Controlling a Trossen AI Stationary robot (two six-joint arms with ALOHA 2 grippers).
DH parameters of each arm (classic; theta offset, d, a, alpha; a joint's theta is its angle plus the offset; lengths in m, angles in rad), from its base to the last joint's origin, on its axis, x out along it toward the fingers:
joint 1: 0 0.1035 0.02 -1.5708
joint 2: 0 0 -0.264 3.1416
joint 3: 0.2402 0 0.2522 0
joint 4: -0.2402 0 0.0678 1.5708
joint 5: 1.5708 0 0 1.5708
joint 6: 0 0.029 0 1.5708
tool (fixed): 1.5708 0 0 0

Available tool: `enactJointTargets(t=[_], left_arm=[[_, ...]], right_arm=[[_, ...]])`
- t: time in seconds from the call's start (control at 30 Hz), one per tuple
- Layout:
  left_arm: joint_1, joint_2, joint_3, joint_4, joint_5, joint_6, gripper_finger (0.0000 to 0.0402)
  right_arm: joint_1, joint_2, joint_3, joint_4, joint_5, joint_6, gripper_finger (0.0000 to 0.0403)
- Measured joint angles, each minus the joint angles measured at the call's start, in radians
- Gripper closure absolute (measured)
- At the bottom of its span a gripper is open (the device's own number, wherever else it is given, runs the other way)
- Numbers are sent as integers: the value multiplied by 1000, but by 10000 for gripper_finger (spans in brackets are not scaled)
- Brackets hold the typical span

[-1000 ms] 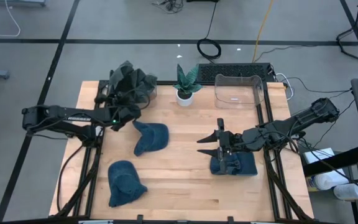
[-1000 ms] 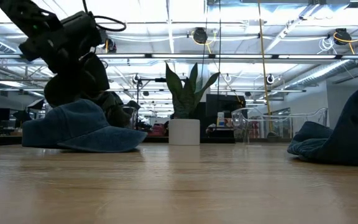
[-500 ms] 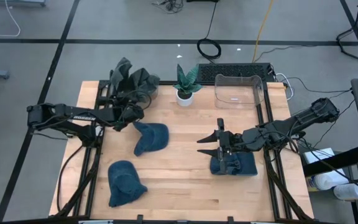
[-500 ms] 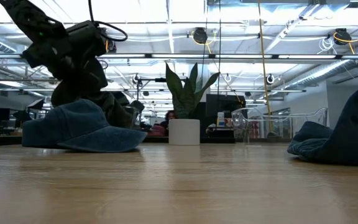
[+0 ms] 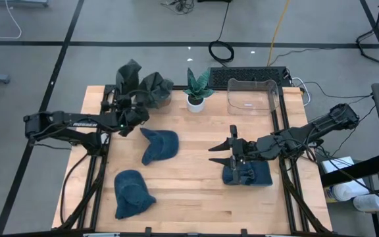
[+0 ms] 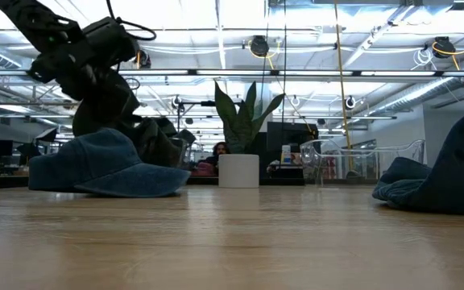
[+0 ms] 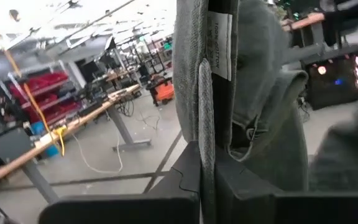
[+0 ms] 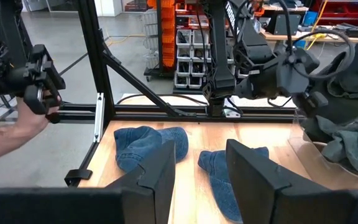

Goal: Pick & Place hat
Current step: Put the green cap into the left transparent bin

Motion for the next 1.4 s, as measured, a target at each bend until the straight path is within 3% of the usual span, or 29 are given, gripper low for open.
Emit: enactJointTargets(t=[0.33,0.8,1.4], left_arm=[[23,43,-2,56,-18,-58,394],[4,347,-2,177,-28,-60,393],[-48,308,-2,211,-25,52,187]], right_arm=[[0,0,0,0,0,0,273],[0,0,0,0,0,0,273],[0,0,0,0,0,0,273]])
